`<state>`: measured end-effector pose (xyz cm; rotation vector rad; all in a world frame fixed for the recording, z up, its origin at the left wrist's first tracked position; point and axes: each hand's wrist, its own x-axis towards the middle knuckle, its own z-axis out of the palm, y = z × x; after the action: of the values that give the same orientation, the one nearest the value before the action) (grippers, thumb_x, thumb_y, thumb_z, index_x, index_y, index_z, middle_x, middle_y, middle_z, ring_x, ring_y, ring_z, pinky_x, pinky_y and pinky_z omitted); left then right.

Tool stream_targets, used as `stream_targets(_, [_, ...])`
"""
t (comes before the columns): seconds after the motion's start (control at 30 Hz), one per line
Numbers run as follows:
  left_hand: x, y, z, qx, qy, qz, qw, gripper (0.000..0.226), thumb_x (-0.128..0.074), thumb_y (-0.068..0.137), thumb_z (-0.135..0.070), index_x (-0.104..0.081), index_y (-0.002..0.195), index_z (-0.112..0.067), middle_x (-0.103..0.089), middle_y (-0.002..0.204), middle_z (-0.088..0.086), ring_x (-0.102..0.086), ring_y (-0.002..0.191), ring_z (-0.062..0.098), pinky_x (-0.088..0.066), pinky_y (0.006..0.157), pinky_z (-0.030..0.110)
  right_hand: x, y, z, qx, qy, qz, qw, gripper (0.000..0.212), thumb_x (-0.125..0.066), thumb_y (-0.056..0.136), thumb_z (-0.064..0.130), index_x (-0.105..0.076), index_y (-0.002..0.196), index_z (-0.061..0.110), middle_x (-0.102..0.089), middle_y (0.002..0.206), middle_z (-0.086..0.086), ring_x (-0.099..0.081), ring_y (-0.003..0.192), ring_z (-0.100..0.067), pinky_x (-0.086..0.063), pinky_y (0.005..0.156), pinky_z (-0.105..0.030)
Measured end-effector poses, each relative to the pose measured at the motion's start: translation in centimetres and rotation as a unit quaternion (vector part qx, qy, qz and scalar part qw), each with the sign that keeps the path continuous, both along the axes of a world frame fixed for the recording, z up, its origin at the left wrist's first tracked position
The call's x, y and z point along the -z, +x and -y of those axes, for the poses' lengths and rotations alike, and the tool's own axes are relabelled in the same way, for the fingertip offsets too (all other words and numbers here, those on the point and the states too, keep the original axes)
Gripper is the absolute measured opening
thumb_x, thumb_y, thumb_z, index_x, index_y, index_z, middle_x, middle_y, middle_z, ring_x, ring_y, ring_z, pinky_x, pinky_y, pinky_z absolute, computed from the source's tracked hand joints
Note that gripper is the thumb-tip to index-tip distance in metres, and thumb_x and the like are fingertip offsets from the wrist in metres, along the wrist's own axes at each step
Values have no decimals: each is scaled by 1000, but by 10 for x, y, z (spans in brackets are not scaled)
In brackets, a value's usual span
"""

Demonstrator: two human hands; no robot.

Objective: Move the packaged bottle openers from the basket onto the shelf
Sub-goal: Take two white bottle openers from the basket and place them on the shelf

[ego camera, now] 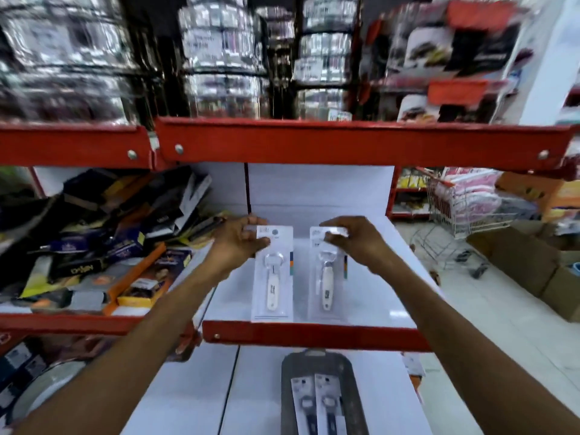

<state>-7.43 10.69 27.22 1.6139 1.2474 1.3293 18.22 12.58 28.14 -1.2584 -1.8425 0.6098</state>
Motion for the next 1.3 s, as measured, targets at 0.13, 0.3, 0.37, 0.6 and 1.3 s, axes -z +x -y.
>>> stream_targets(0.13, [38, -5, -39, -30, -38, -82, 995, 25, -73, 80, 8, -66, 100, -5, -64, 84, 11, -60, 56, 2, -47, 45, 10, 38, -13, -36, 28, -52, 59, 996, 23, -70, 84, 10, -72, 106, 7, -71, 114, -14, -65, 110, -25, -43, 75, -11])
stream_targets(0.3, [63, -8, -40, -49, 8, -309, 950, 35, -77, 82, -18, -68, 113, -6, -68, 119, 14, -65, 107, 29, -47, 89, 22, 64, -19, -23, 7, -93, 148, 985, 47, -71, 85, 27, -59, 125, 6, -57, 135, -12, -53, 126, -24, -34, 102, -19])
stream_targets(0.37, [61, -7, -27, -15, 31, -333, 942, 42, -78, 81, -30, -68, 116, -11, -63, 130, 12, -55, 125, 26, -34, 97, 18, 65, -18, -11, 16, -72, 137, 988, 42, -67, 87, 32, -61, 123, 11, -59, 133, -7, -52, 127, -21, -34, 103, -20])
stream_targets(0.6, [62, -8, -12, 128, -73, -470, 870, 77, -71, 69, -67, -56, 133, -28, -46, 152, -2, -42, 140, 18, -34, 115, 34, 83, -15, 26, -52, -99, 259, 959, 54, -57, 86, 54, -53, 133, 28, -50, 146, 2, -47, 134, -20, -37, 114, -39])
stream_targets(1.3, [73, -3, 7, 134, -38, -419, 897, 69, -69, 80, -57, -46, 141, -34, -37, 156, -9, -28, 147, 15, -28, 119, 36, 85, -10, 59, -18, -30, 241, 970, 52, -49, 92, 51, -41, 141, 34, -42, 151, 8, -41, 138, -16, -35, 116, -39])
